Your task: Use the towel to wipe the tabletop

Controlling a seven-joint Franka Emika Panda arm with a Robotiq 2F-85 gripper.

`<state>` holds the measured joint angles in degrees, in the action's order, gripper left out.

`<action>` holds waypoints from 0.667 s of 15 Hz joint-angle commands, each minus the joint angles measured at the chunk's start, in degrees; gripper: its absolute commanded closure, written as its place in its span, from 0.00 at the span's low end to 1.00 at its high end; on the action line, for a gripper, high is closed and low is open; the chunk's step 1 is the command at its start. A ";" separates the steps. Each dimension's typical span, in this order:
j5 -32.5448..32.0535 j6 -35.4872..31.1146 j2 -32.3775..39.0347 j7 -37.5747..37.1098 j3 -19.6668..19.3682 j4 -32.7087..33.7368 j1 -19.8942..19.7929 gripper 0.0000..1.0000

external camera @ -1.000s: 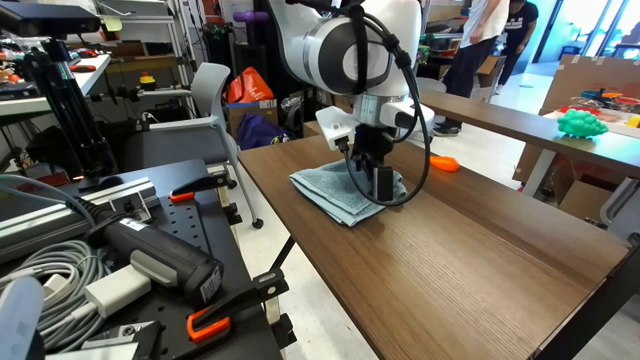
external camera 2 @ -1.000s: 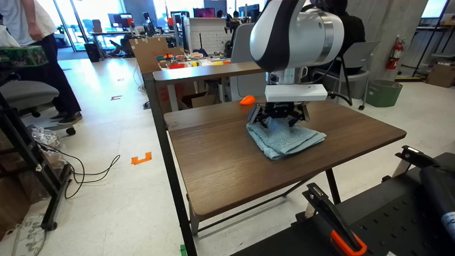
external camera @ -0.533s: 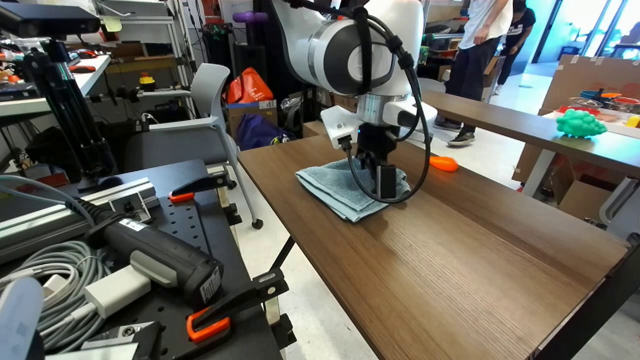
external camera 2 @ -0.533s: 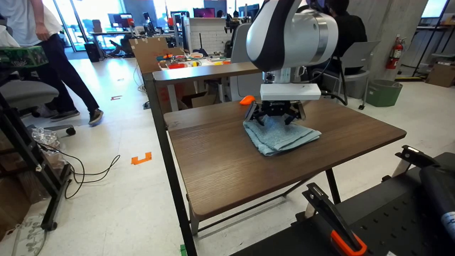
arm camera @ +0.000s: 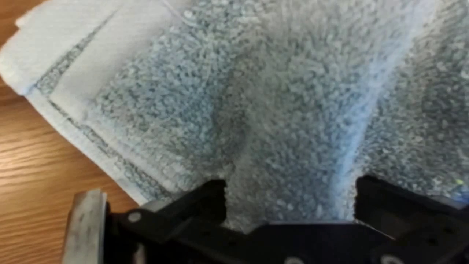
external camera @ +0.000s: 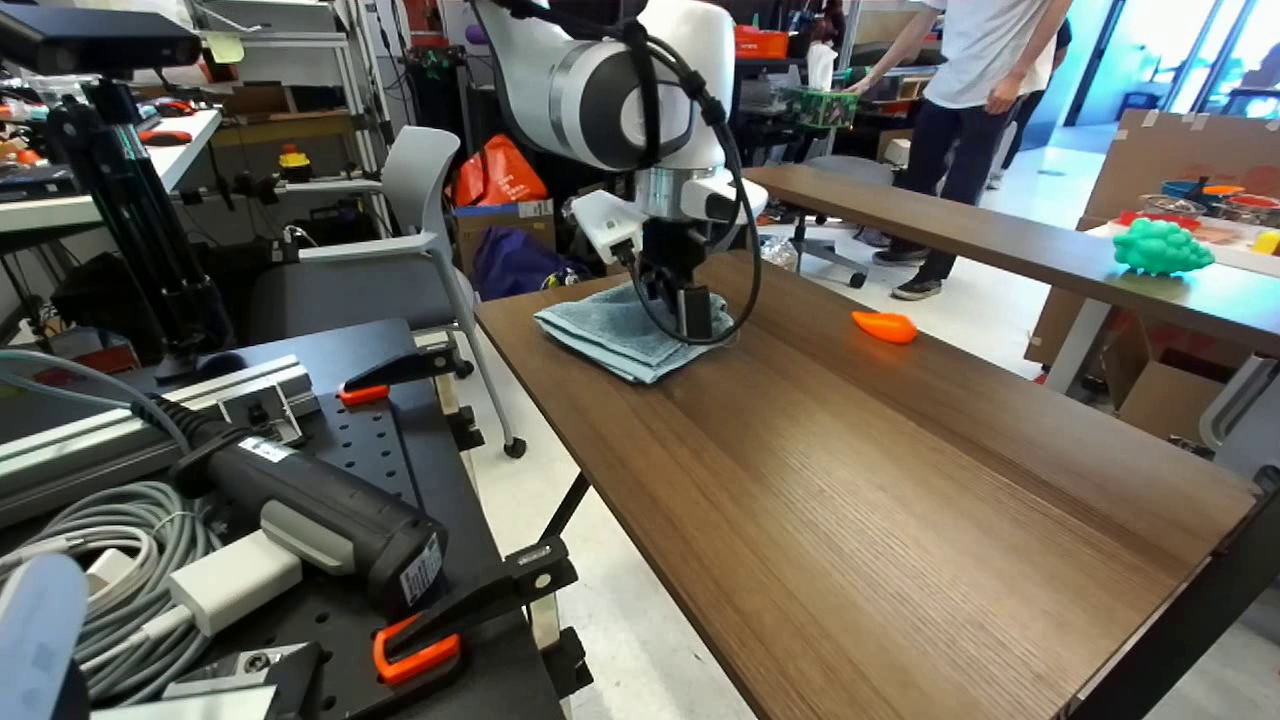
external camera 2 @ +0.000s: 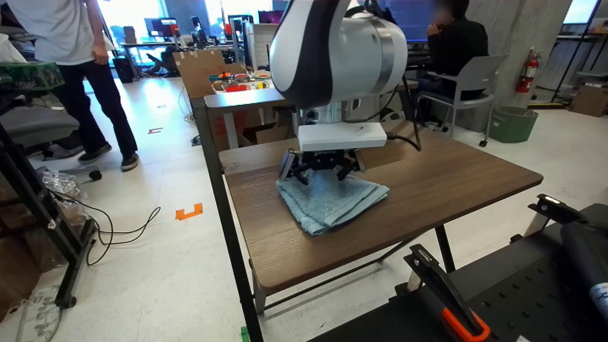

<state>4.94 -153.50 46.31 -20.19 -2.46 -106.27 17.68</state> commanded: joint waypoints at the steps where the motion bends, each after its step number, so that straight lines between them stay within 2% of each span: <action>1: -0.26 -2.80 5.09 -1.85 1.35 4.36 1.51 0.00; 4: 1.46 -1.59 7.32 -4.00 1.43 11.12 0.37 0.00; 10: 6.10 -0.36 12.16 -4.18 2.83 22.82 -5.79 0.00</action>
<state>8.97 -154.45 54.52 -24.68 -1.16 -90.05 15.27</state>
